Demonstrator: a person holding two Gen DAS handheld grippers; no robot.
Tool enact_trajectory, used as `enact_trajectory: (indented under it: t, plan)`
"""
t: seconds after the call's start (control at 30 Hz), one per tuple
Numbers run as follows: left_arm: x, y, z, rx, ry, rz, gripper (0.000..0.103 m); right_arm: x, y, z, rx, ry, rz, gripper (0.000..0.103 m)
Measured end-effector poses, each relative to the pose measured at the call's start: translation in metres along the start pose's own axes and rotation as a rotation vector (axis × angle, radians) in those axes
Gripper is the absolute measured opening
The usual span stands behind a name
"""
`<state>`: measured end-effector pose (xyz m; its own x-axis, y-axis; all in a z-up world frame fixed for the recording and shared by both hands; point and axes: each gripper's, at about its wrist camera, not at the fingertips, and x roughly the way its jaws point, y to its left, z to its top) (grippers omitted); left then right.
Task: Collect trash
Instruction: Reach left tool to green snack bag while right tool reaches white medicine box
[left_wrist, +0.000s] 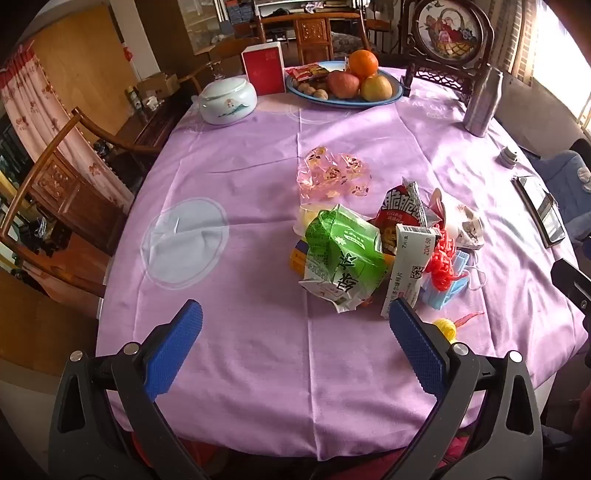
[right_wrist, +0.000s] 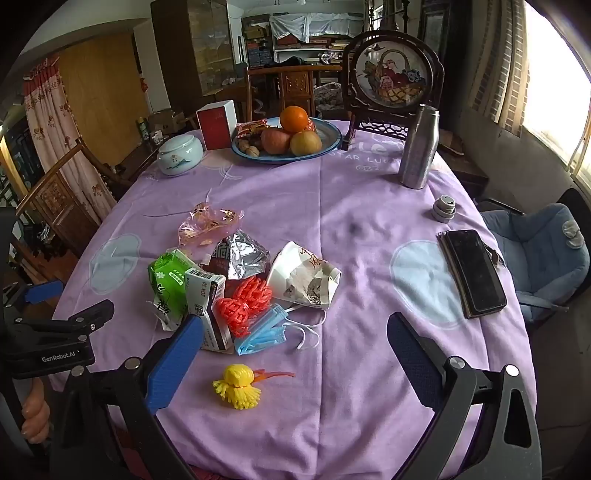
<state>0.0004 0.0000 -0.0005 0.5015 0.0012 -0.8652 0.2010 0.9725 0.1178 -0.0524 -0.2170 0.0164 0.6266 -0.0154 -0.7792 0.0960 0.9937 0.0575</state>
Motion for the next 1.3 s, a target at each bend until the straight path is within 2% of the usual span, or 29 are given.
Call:
enact_trajectory:
  t: [0.4,0.8,1.07,1.3]
  plan:
    - [0.01,0.011,-0.004,-0.034,0.02,0.0,0.097,0.003,0.006,0.001,-0.002,0.007,-0.001,0.098]
    - [0.02,0.039,-0.012,-0.09,0.072,-0.053,0.097,0.006,0.014,-0.006,0.009,0.036,0.004,0.098]
    - [0.034,0.055,-0.004,-0.085,0.123,-0.132,0.097,0.001,0.026,-0.008,0.021,0.019,-0.021,0.097]
    - [0.063,0.029,0.026,-0.011,0.143,-0.239,0.098,-0.017,-0.004,-0.028,0.138,0.011,-0.14,0.098]
